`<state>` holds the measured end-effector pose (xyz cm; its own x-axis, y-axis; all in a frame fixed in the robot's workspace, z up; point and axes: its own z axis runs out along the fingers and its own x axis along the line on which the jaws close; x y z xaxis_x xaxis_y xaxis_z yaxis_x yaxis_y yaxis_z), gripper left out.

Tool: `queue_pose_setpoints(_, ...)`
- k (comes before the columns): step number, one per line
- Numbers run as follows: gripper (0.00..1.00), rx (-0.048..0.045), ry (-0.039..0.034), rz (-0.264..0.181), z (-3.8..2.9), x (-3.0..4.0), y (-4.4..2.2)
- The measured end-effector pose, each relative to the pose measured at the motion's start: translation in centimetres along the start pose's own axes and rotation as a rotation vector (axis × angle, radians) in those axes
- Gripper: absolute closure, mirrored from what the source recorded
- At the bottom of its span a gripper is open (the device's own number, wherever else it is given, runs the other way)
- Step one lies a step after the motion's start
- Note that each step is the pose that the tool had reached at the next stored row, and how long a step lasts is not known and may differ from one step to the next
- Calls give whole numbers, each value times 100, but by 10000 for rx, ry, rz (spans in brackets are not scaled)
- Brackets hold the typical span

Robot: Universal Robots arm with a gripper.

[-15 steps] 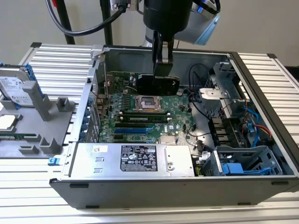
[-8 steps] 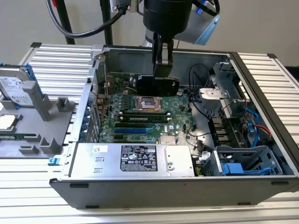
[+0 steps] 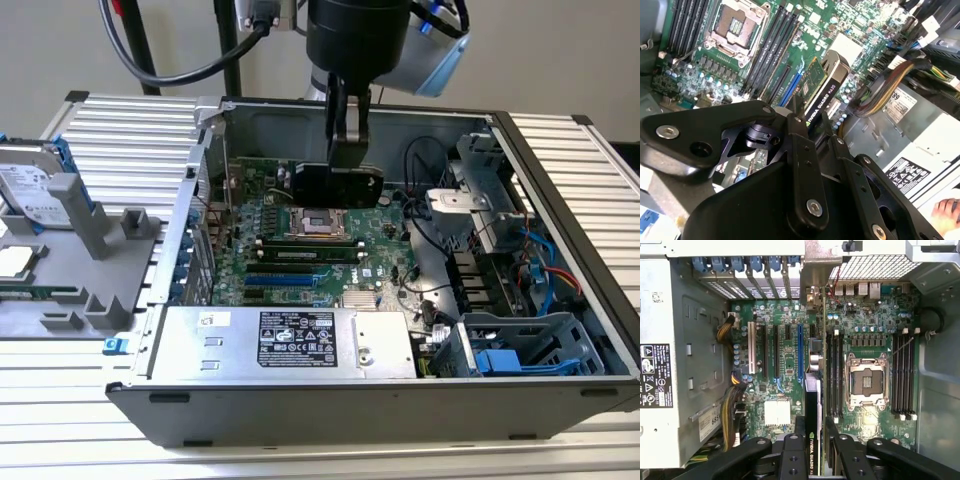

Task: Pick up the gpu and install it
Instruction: 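Insert the gpu into the slot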

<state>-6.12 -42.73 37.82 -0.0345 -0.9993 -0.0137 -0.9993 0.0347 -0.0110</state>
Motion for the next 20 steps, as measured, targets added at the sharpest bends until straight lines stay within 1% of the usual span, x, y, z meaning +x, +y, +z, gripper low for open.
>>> queue_pose_setpoints(20, 100, 1, 1, 0, 76, 1, 1)
